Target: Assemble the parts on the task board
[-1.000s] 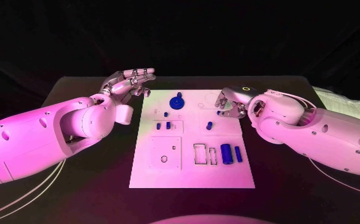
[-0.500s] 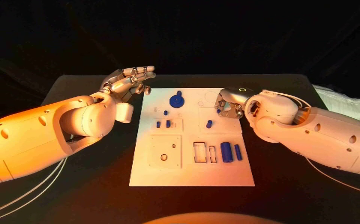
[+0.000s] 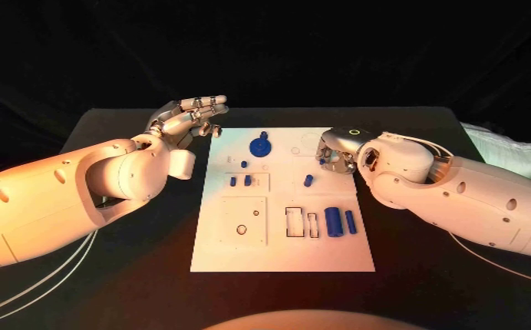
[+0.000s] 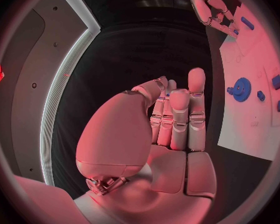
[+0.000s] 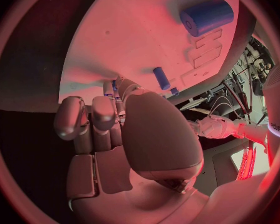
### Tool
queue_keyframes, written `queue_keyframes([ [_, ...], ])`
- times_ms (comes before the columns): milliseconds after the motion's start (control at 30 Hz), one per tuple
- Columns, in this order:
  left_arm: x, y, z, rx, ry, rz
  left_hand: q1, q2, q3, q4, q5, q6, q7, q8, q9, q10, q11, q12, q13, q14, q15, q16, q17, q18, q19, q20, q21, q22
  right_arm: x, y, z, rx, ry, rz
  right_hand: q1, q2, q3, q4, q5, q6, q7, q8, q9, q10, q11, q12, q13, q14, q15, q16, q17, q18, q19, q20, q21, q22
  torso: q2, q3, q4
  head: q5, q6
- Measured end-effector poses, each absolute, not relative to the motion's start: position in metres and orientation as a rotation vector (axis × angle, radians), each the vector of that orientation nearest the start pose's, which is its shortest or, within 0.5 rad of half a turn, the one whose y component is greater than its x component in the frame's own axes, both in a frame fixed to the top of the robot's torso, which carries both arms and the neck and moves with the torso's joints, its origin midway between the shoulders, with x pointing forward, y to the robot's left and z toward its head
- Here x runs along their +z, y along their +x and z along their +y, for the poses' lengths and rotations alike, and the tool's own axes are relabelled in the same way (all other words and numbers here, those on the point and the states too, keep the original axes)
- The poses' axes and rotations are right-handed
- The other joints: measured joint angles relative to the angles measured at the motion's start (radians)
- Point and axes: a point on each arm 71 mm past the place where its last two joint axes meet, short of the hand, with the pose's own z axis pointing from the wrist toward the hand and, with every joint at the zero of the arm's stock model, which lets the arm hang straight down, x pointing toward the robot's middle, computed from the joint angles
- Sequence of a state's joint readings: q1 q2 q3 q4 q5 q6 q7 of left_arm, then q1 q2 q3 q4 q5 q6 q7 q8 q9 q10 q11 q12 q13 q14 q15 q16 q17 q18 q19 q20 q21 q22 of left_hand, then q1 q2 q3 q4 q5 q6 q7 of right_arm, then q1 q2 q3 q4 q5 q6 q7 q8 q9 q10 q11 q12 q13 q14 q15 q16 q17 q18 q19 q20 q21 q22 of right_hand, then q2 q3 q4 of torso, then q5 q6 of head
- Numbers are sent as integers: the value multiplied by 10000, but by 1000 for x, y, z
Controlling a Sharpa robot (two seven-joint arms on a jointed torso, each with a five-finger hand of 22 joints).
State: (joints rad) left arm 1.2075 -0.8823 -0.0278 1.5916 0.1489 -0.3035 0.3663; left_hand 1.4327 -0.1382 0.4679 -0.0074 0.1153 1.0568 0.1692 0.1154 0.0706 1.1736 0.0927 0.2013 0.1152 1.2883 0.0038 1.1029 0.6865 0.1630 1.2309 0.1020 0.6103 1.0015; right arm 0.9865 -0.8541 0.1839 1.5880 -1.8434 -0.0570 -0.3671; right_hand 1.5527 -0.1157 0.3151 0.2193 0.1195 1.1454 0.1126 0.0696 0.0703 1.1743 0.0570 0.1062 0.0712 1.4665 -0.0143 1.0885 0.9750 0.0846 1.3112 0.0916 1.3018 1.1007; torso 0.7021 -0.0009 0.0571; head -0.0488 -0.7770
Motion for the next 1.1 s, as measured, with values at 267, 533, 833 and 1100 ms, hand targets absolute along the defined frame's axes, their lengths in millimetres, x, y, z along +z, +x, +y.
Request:
queue_keyframes([
  [267, -171, 481, 212, -16000, -12972, 14015, 41, 41, -3, -55, 0, -134, 87, 0, -28, -185, 38, 41, 10, -40, 40, -41, -19, 2, -36, 36, -43, -15, -210, 469, -200, 2801, -2993, 17751, -115, 114, 452, -109, -177, 123, -20, 27, 39, 116, -25, 2, -68, 0, 0, 106, 98, 0, 35, -37, 75, 134, -7, 0, -3, -6, -29],
  [533, -172, 481, 213, -15884, -13009, 13998, 41, 40, -10, -184, 0, -355, 176, -61, -42, -466, 144, 41, 9, -112, 113, -41, -71, -1, -124, 56, -152, -70, -211, 469, -199, 2811, -2957, 17751, -133, 129, 841, -348, -216, 202, -28, 27, 32, 213, -31, -45, -83, 2, -75, 145, 98, -1, 71, -74, 113, 180, -11, -2, -6, -41, -36],
  [833, -172, 482, 216, -15751, -13054, 13962, 41, 40, -1, -192, -1, -391, 212, -61, -41, -554, 161, 80, 8, -122, 123, -40, -71, 1, -125, 54, -152, -70, -212, 463, -199, 2909, -2657, 17428, -282, 37, 1037, -449, -234, 238, 6, 13, 28, 260, 11, -121, -94, 2, -74, 253, 178, -2, 142, -73, 182, 297, -12, 11, -9, -91, -53],
  [1100, -173, 483, 218, -15659, -13078, 13915, 41, 40, -29, -220, -1, -499, 248, -61, -41, -695, 195, 170, 7, -160, 161, -40, -97, -1, -161, 90, -217, -84, -198, 458, -200, 3160, -2396, 16865, -343, -4, 1214, -526, -243, 251, -6, 13, 46, 297, -22, -124, -97, 2, -74, 253, 177, -2, 141, -73, 187, 312, -12, 12, -27, -152, -38],
])
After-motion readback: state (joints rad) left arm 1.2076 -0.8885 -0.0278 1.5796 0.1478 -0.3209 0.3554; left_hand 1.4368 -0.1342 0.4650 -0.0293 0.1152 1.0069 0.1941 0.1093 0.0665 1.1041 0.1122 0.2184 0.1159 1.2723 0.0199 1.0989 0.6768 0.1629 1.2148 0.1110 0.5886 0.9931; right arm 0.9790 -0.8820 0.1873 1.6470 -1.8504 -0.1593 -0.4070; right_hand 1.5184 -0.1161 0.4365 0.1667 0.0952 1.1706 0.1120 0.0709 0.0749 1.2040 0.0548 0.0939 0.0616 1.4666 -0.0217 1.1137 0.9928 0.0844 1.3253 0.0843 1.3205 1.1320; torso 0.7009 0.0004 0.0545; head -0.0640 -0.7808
